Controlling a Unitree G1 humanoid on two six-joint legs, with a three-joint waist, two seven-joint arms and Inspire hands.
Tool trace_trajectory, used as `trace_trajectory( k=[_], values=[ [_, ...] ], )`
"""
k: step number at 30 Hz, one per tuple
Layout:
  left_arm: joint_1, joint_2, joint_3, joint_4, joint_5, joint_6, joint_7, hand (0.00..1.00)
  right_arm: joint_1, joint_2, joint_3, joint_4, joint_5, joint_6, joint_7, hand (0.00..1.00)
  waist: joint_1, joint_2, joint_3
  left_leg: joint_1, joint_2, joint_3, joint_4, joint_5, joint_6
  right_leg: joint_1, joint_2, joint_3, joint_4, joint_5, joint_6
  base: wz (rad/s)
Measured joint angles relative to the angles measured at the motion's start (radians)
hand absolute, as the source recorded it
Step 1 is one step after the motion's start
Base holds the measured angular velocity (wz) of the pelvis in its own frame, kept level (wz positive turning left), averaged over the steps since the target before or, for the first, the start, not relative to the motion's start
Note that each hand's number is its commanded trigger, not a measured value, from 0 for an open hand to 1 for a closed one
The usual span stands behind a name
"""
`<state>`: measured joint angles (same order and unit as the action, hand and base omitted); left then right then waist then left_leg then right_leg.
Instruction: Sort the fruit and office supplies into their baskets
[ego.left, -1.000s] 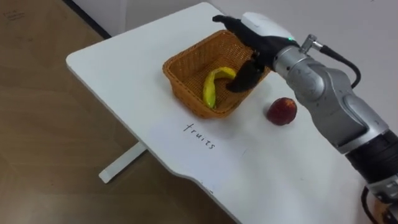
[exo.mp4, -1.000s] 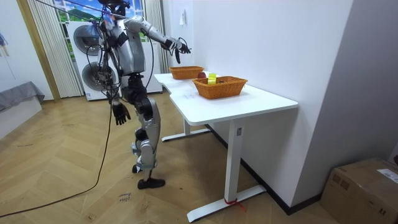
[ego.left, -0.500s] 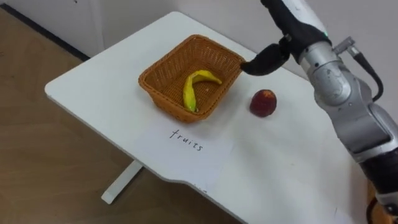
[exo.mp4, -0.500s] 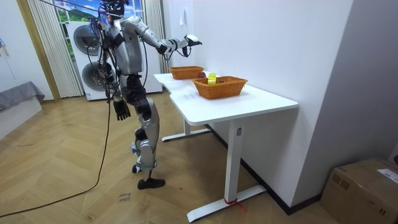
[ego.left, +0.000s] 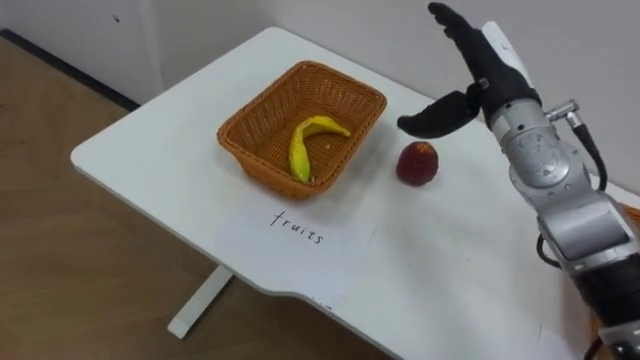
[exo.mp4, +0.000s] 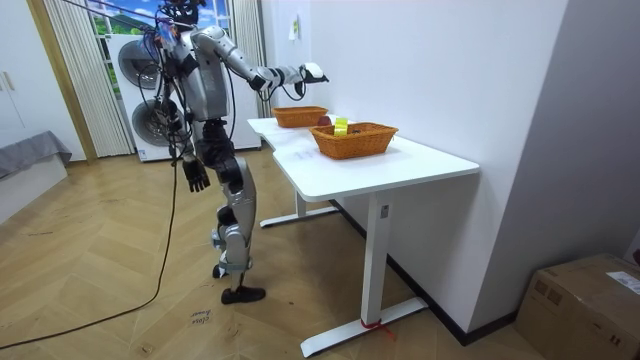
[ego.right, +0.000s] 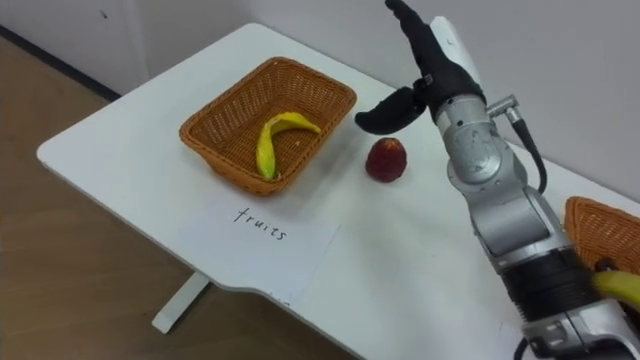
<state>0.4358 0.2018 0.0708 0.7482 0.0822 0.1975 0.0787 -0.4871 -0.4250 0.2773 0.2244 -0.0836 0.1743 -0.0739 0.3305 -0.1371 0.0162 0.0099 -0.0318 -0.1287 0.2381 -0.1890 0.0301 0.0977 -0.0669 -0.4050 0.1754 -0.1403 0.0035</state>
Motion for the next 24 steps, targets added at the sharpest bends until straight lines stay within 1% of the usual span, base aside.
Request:
trace_trajectory(
  k=[5,7,9,12,17,19,21,23,24],
  values=[
    [0.0,-0.001,0.0,-0.003,0.0,0.009,-0.018,0.0,0.004,0.003,0.0,0.002,0.001,-0.004,-0.017,0.0,0.0,0.009,-0.0022,0.0,0.0,-0.004,0.0,-0.001,0.001,0.002,0.0,-0.008,0.0,0.0,0.0,0.02],
    [0.0,-0.001,-0.001,-0.005,0.0,0.017,-0.021,0.0,0.025,0.003,0.0,0.01,0.002,-0.01,-0.026,0.0,0.0,0.015,-0.0036,0.002,0.0,-0.004,0.0,0.0,0.001,0.003,-0.001,-0.009,0.001,-0.001,0.001,0.0],
    [0.0,-0.001,-0.009,-0.005,0.0,0.018,-0.022,0.0,0.04,0.003,0.0,0.02,0.009,-0.01,-0.026,0.0,-0.001,0.019,-0.003,0.003,0.0,-0.004,0.0,0.0,0.001,0.003,-0.001,-0.009,0.003,-0.001,0.002,0.0],
    [0.002,-0.005,-0.016,-0.004,0.0,0.019,-0.024,0.0,0.056,0.004,0.0,0.038,0.051,-0.009,-0.029,0.0,-0.001,0.025,-0.0018,0.005,0.0,-0.003,0.0,0.0,0.001,0.001,-0.003,-0.009,0.011,-0.003,0.005,0.0],
    [0.008,-0.004,-0.015,-0.005,0.001,0.02,-0.028,0.0,0.066,0.007,0.0,0.039,0.115,-0.009,-0.039,0.0,-0.002,0.027,-0.004,0.005,0.0,-0.003,0.0,-0.001,0.001,0.002,-0.003,-0.01,0.011,-0.003,0.006,0.0],
    [0.024,-0.004,-0.016,-0.018,0.009,0.025,-0.041,0.0,0.066,0.021,-0.002,0.039,0.14,-0.009,-0.041,0.0,-0.006,0.029,-0.0048,0.006,0.0,-0.003,0.0,-0.001,0.002,0.004,-0.004,-0.013,0.011,-0.003,0.006,0.0],
    [0.033,-0.005,-0.018,-0.028,0.01,0.025,-0.053,0.0,0.067,0.042,-0.008,0.043,0.175,-0.009,-0.045,0.0,-0.011,0.032,-0.0039,0.006,-0.002,-0.007,0.002,0.0,0.002,0.007,-0.005,-0.018,0.011,-0.003,0.006,0.08],
    [0.035,-0.005,-0.022,-0.028,0.01,0.026,-0.055,0.0,0.067,0.054,-0.008,0.052,0.202,-0.011,-0.046,0.0,-0.013,0.038,-0.0031,0.006,-0.004,-0.011,0.002,0.0,0.003,0.009,-0.007,-0.022,0.011,-0.004,0.006,0.09],
    [0.036,-0.005,-0.025,-0.028,0.011,0.026,-0.059,0.0,0.067,0.059,-0.008,0.071,0.217,-0.017,-0.046,0.0,-0.014,0.042,-0.0049,0.005,-0.006,-0.014,0.002,0.002,0.005,0.009,-0.009,-0.026,0.012,-0.005,0.008,0.11]
  ],
)
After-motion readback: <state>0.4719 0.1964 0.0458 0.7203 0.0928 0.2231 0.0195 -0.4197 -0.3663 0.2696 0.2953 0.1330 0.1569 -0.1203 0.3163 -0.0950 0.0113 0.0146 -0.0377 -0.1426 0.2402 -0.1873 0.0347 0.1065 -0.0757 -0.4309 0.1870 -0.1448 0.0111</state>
